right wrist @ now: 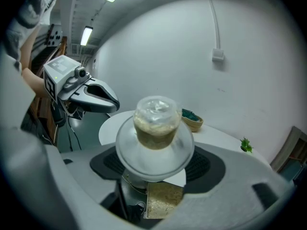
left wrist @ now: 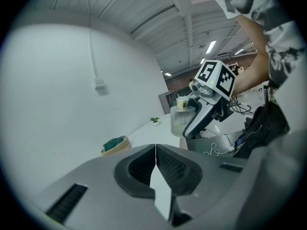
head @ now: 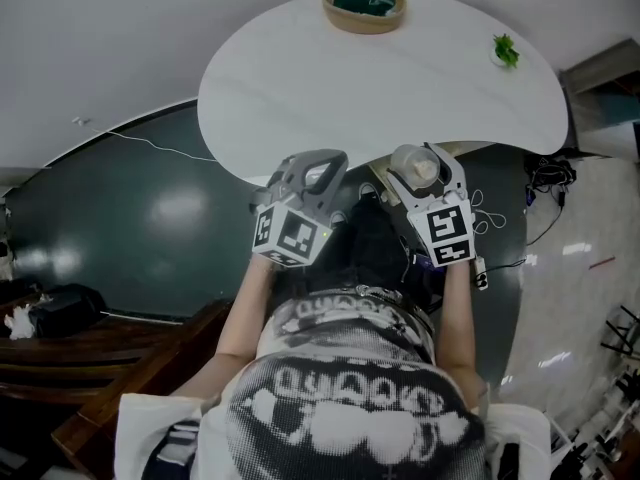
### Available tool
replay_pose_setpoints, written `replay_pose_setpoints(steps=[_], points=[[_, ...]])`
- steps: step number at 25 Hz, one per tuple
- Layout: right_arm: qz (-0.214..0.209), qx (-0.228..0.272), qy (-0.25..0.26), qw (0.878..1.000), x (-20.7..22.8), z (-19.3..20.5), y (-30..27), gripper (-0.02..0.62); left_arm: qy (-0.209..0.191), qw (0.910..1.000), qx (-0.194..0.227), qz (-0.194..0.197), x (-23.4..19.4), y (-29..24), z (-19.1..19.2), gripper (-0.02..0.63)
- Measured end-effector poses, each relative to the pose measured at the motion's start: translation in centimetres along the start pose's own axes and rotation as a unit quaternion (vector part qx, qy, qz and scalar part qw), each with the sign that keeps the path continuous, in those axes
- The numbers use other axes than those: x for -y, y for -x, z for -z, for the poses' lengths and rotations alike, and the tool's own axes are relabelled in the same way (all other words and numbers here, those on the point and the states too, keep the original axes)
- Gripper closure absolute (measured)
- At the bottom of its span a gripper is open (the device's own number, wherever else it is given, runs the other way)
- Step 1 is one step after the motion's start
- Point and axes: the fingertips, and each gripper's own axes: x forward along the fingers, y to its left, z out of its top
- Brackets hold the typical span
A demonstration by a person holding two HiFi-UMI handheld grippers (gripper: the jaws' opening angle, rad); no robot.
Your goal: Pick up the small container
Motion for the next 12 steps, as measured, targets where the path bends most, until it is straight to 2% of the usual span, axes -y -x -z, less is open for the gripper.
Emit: replay_pose_setpoints(steps=[12], points=[[0.011, 0.011, -0.003, 1.000, 0.55, 0.05, 0.99, 0.259, -0.012, 0.9999, 0.007, 0.008, 0.74, -0.82, -0.81, 0.601]])
